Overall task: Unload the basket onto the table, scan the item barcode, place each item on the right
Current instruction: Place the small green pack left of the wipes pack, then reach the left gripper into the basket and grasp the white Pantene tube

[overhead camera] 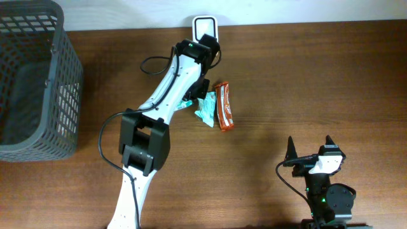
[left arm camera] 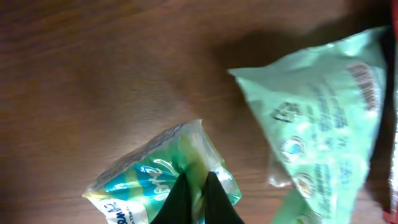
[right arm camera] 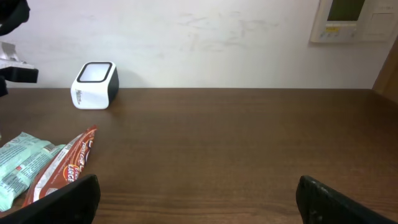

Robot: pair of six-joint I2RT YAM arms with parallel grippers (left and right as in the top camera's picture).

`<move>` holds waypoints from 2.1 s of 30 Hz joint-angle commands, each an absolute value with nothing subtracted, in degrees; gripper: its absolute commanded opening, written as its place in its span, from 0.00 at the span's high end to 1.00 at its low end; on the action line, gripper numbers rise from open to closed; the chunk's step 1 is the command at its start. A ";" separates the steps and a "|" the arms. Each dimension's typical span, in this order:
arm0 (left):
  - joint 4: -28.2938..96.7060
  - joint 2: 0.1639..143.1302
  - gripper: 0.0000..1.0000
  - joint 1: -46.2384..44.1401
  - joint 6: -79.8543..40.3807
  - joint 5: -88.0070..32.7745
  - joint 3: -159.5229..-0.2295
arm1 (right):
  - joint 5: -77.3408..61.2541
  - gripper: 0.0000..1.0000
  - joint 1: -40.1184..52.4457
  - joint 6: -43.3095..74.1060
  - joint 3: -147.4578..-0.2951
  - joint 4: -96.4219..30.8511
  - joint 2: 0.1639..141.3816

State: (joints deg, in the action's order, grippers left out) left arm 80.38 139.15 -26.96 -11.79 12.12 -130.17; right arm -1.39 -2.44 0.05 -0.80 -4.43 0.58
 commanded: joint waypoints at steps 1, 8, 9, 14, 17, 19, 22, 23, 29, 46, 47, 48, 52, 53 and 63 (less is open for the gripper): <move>80.27 139.44 0.98 -26.48 -10.55 12.21 -130.34 | -0.89 0.01 -2.66 0.47 -0.32 -4.51 0.19; 82.89 139.39 0.37 -26.13 -10.59 12.23 -133.38 | -0.86 0.01 -2.66 0.47 -0.32 -4.51 0.19; 84.90 139.39 0.37 -25.67 -10.61 12.23 -136.97 | -0.86 0.01 -2.66 0.47 -0.32 -4.51 0.19; 94.65 139.37 0.11 -20.08 -16.25 11.97 -171.30 | -0.89 0.01 -2.66 0.47 -0.32 -4.51 0.19; 91.85 134.02 0.01 -14.22 -18.28 10.09 -179.46 | -0.89 0.01 -2.66 0.47 -0.32 -4.51 0.19; 89.89 128.70 0.01 -9.04 -21.69 10.09 -179.74 | -0.89 0.01 -2.66 0.47 -0.32 -4.51 0.19; 89.19 123.50 0.01 -1.98 -22.98 10.31 -179.72 | -0.89 0.01 -2.66 0.47 -0.32 -4.51 0.19; 89.49 122.28 0.01 0.49 -22.96 10.31 -179.72 | -0.86 0.01 -2.66 0.47 -0.32 -4.51 0.19; 94.74 121.01 0.01 16.27 -22.90 14.83 -178.12 | -0.89 0.01 -2.66 0.47 -0.32 -4.51 0.19; 78.48 121.01 0.01 36.18 12.36 -10.98 -122.63 | -0.89 0.01 -2.66 0.47 -0.32 -4.51 0.19; 77.10 121.05 0.01 36.18 13.54 -10.96 -120.53 | -0.89 0.01 -2.66 0.47 -0.32 -4.51 0.19; 75.92 121.05 0.01 36.18 14.76 -10.94 -118.78 | -0.89 0.01 -2.66 0.47 -0.32 -4.51 0.19; 72.25 121.16 0.01 36.18 15.42 -10.90 -113.62 | -0.89 0.01 -2.66 0.47 -0.32 -4.51 0.19; 71.40 121.30 0.01 36.18 16.40 -10.87 -112.36 | -0.86 0.01 -2.66 0.47 -0.32 -4.51 0.19; 66.46 125.73 0.09 36.18 16.93 -10.94 -108.79 | -0.89 0.01 -2.66 0.47 -0.32 -4.51 0.19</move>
